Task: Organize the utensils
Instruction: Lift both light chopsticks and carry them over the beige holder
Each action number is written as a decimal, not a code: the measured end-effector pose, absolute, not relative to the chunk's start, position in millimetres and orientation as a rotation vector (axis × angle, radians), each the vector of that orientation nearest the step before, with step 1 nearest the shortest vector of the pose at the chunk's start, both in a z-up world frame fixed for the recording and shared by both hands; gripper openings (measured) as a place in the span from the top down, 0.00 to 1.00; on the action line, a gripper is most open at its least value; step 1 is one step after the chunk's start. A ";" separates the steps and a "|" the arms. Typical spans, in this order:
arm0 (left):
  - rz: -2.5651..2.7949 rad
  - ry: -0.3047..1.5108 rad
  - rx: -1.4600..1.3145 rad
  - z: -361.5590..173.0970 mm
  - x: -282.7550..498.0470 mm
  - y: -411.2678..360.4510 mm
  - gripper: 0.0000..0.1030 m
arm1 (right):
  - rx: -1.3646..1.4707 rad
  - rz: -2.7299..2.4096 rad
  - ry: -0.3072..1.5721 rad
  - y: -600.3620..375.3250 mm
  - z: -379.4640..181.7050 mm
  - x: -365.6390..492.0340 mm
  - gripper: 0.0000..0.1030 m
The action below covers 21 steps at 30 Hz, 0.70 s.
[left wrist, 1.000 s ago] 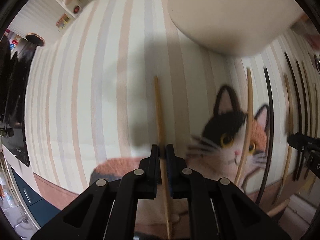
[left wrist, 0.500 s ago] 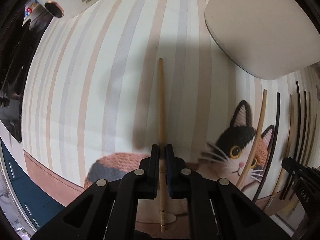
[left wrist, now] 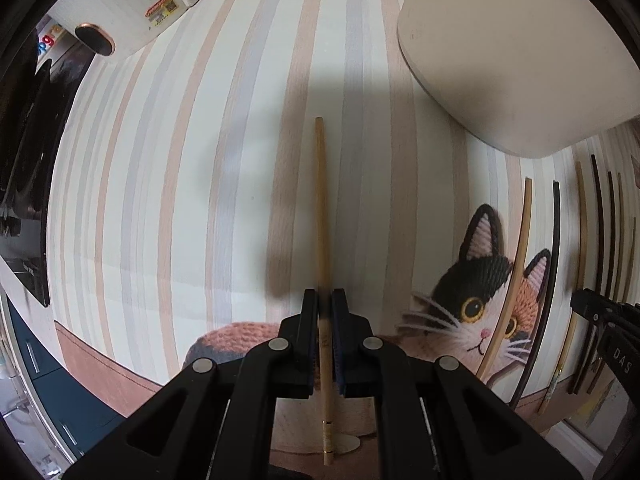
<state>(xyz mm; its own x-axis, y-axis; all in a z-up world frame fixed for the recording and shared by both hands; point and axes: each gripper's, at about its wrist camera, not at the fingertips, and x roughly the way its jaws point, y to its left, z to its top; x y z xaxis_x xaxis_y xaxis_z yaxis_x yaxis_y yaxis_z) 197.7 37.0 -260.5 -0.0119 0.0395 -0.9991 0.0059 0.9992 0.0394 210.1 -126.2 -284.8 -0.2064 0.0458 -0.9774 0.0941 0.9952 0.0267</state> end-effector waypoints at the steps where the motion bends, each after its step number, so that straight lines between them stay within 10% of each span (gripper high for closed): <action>1: 0.027 1.582 0.037 -261.1 203.5 36.8 0.95 | 0.098 -0.044 1.780 -127.4 -283.6 214.7 0.92; 21: 0.064 1.271 0.105 -169.2 195.6 41.9 0.96 | 0.245 -0.114 1.496 -166.3 -206.7 199.0 0.93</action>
<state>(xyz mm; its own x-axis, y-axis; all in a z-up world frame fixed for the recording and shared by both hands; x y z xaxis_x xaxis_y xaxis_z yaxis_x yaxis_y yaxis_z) 195.6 41.9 -169.2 0.2940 0.1062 -0.9499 0.0103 0.9934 0.1143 199.0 -166.3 -206.7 0.0749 0.0754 -0.9943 0.2257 0.9700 0.0905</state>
